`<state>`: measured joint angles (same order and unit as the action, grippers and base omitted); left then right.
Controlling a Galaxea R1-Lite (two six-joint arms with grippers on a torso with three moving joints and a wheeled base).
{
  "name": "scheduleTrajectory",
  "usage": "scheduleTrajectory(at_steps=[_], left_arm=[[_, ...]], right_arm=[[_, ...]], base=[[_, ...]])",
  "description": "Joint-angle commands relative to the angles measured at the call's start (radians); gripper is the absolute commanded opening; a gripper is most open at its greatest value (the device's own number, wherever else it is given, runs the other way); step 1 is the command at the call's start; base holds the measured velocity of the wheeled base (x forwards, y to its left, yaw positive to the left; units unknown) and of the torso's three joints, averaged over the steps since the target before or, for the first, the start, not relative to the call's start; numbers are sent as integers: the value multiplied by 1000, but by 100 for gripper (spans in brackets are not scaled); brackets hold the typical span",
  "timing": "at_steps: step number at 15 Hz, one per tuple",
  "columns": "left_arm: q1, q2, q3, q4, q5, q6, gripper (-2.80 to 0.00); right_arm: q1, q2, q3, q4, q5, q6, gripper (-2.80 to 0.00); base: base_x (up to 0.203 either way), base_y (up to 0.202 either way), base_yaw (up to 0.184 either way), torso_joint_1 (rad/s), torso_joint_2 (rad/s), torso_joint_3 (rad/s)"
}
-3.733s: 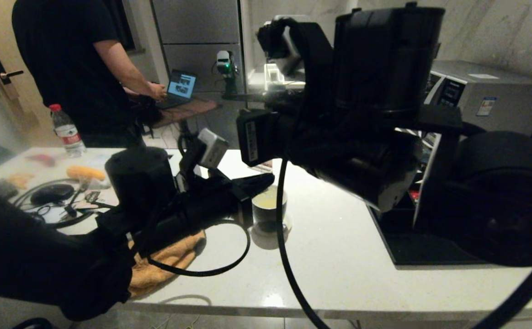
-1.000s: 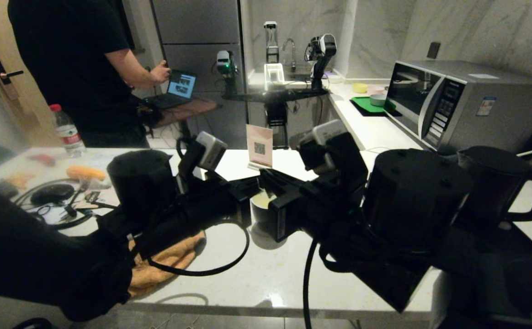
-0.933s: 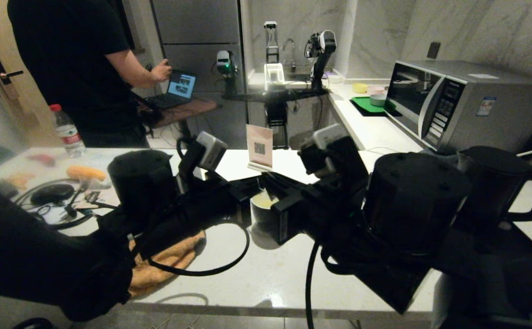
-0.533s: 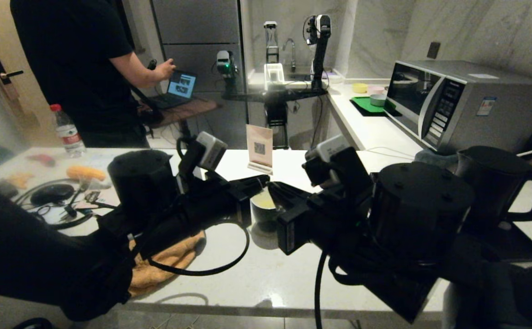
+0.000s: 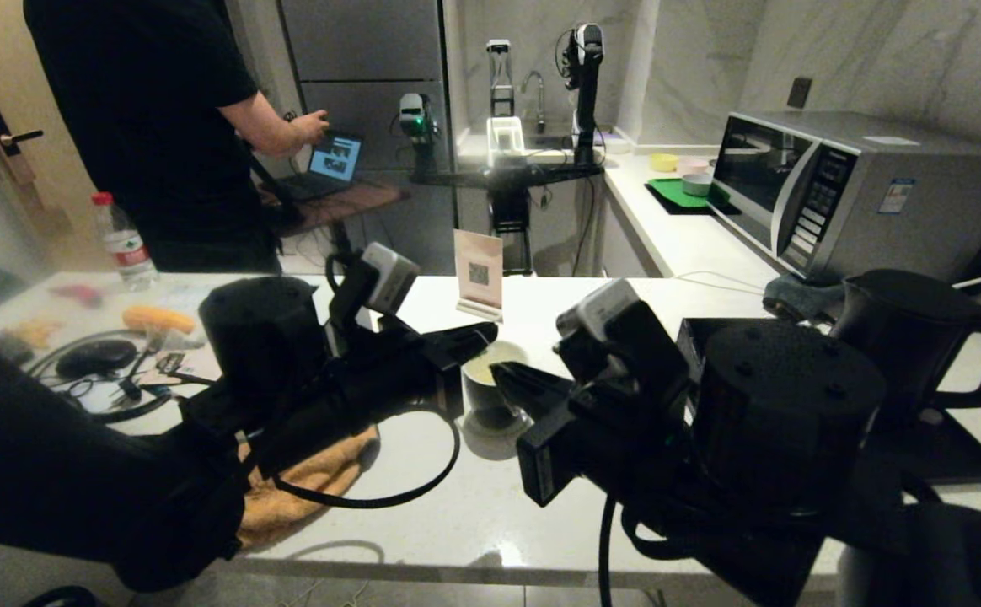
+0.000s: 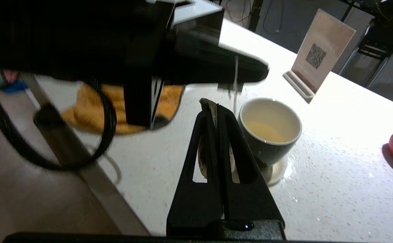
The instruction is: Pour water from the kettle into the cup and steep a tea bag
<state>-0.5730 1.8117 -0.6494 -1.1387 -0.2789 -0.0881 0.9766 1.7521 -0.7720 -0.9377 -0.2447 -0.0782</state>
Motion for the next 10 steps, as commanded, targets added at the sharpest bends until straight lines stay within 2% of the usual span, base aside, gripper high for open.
scheduleTrajectory(at_steps=[1, 3, 4, 10], left_arm=[[0, 0, 0, -7, -1, -1, -280], [-1, 0, 0, -7, 0, -1, -280], [0, -1, 0, -7, -1, -1, -280], [-1, -5, 2, -8, 0, 1, -280]], right_arm=[[1, -8, 23, -6, 5, -29, -280], [2, -8, 25, -4, 5, -37, -280], [2, -8, 25, -4, 5, -37, 0], [3, -8, 23, -23, 5, -37, 0]], base=[[0, 0, 0, 0, 0, 0], [0, 0, 0, 0, 0, 0], [0, 0, 0, 0, 0, 0], [0, 0, 0, 0, 0, 0]])
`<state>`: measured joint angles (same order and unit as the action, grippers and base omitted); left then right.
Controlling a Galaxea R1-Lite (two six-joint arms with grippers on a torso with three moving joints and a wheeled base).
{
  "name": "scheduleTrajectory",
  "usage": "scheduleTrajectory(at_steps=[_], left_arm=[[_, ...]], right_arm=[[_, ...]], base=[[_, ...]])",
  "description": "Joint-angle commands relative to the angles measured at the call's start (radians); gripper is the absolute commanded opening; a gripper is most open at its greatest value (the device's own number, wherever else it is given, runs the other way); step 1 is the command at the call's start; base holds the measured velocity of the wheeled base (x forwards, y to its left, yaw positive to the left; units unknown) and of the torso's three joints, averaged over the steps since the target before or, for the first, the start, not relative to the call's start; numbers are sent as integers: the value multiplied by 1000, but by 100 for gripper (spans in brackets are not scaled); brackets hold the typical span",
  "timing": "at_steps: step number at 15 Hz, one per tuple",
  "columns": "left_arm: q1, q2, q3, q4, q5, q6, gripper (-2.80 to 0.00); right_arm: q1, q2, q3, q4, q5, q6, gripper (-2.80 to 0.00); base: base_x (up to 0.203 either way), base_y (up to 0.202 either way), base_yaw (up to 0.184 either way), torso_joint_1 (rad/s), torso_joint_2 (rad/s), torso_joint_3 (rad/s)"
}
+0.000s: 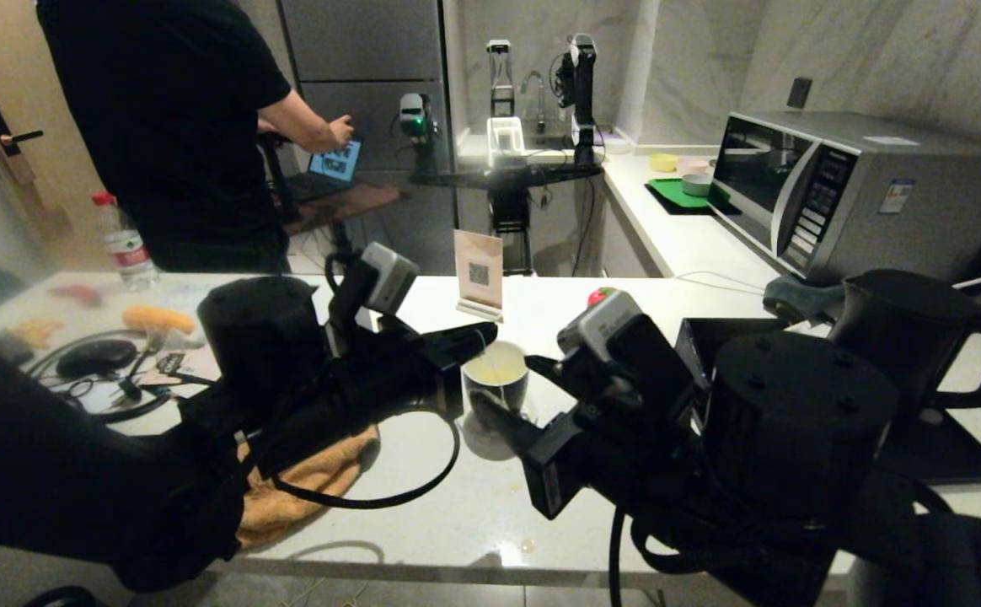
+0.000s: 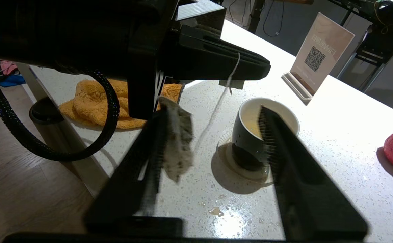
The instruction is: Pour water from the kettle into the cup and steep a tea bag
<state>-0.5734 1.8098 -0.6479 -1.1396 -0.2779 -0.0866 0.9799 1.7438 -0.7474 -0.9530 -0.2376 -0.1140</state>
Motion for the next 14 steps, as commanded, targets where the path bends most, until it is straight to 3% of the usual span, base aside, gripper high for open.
scheduleTrajectory(at_steps=[1, 14], left_arm=[[0, -4, 1, -6, -1, -1, -280], [1, -30, 31, -8, -1, 1, -280]], right_arm=[[0, -1, 0, -7, -3, -1, 0], [-1, -30, 48, -6, -9, -6, 0]], base=[[0, 0, 0, 0, 0, 0], [0, 0, 0, 0, 0, 0]])
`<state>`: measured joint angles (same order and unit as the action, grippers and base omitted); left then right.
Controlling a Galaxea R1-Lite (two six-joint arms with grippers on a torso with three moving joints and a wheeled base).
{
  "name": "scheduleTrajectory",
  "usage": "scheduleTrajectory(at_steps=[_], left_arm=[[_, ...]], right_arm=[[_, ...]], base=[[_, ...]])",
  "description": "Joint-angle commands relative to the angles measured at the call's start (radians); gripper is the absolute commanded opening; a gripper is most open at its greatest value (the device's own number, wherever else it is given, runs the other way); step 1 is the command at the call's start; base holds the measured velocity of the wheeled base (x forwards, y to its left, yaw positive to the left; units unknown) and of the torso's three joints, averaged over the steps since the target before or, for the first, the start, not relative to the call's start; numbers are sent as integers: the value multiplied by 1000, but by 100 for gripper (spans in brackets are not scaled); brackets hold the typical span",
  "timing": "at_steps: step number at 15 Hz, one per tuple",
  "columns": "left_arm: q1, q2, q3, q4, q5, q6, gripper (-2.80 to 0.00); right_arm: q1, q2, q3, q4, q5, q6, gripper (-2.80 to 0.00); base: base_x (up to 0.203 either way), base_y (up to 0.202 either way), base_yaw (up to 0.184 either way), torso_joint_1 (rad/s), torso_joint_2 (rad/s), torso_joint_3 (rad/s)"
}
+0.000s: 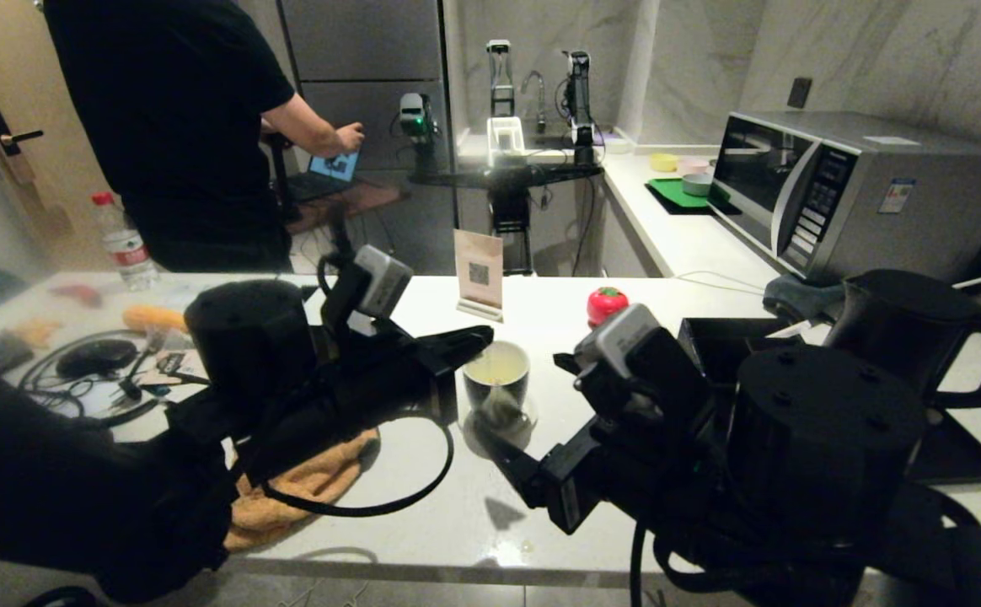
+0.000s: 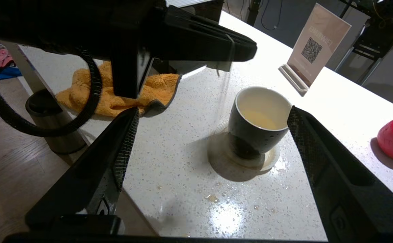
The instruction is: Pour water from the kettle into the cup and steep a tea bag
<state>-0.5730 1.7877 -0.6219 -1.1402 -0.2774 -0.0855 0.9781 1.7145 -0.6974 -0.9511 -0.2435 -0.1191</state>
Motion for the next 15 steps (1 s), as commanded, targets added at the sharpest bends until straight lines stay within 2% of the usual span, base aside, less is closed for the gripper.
scheduleTrajectory(at_steps=[1, 4, 7, 11, 15], left_arm=[[1, -13, 7, -7, -2, 0, -280], [1, -31, 20, -7, -2, 0, -280], [1, -54, 46, -7, -2, 0, -280], [1, -91, 74, -7, -2, 1, -280], [1, -116, 77, -7, 0, 1, -280]], right_arm=[[1, -1, -5, -8, -5, -1, 0], [-4, -24, -11, -5, -12, -1, 0], [-25, -34, -34, 2, -123, -1, 0], [-95, -45, -108, 2, -211, -3, 0], [-212, -70, -120, -9, -235, -29, 0]], base=[[0, 0, 0, 0, 0, 0], [0, 0, 0, 0, 0, 0], [0, 0, 0, 0, 0, 0], [0, 0, 0, 0, 0, 0], [0, 0, 0, 0, 0, 0]])
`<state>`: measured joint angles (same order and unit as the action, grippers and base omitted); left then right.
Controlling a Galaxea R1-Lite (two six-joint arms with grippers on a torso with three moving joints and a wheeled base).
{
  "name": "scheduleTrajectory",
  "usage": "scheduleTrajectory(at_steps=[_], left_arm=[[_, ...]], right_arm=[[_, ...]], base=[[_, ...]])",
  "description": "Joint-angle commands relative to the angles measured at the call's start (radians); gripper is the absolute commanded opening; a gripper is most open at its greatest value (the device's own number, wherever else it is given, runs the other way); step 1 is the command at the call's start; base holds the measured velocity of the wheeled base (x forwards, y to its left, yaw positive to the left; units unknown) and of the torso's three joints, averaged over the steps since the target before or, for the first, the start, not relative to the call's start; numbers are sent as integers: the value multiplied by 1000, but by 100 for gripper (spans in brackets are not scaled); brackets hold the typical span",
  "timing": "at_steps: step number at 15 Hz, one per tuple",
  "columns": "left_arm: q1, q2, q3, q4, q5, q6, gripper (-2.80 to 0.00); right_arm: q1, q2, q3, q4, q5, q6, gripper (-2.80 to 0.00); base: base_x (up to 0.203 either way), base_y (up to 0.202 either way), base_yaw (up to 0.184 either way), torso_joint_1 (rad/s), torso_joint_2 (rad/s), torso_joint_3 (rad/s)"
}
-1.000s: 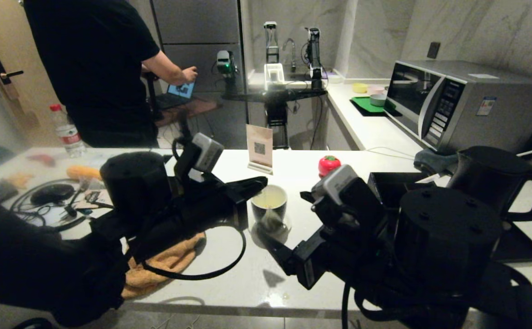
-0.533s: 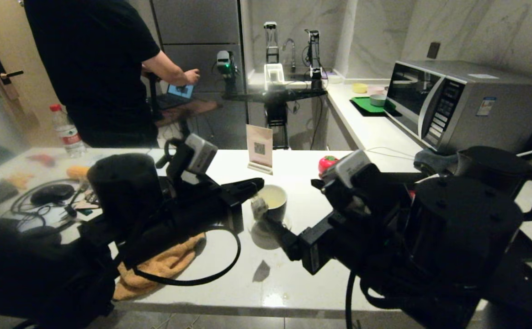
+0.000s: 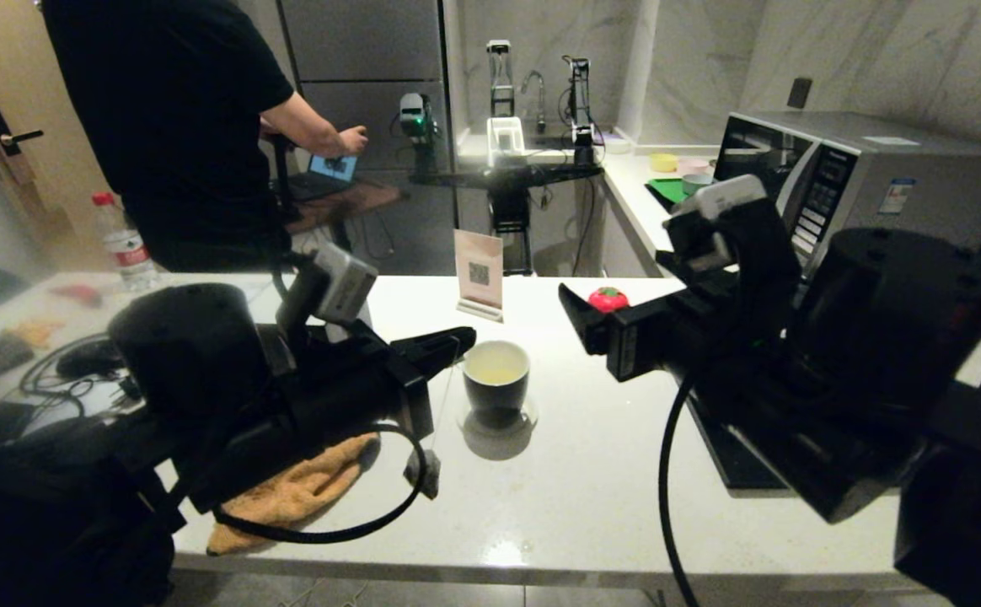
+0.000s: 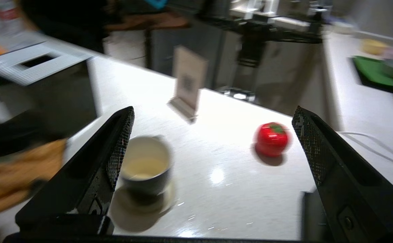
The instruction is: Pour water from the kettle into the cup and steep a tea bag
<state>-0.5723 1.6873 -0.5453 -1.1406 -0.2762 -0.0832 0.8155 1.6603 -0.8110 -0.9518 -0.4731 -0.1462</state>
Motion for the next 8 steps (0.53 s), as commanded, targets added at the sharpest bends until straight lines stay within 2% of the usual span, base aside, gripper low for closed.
scheduleTrajectory(at_steps=[1, 2, 4, 8], left_arm=[[0, -17, 1, -7, -1, 0, -280], [-1, -17, 1, -7, 0, 0, -280], [-1, -17, 2, -7, 5, 0, -280], [-1, -23, 8, -5, 18, 0, -280]], right_arm=[[-85, -21, -12, -14, -14, -2, -271], [-129, -26, -12, -26, -21, -3, -280], [-232, -39, -4, -43, -27, -3, -280], [-500, -80, -2, -63, -32, -2, -280]], base=[[0, 0, 0, 0, 0, 0], [0, 0, 0, 0, 0, 0], [0, 0, 0, 0, 0, 0], [0, 0, 0, 0, 0, 0]])
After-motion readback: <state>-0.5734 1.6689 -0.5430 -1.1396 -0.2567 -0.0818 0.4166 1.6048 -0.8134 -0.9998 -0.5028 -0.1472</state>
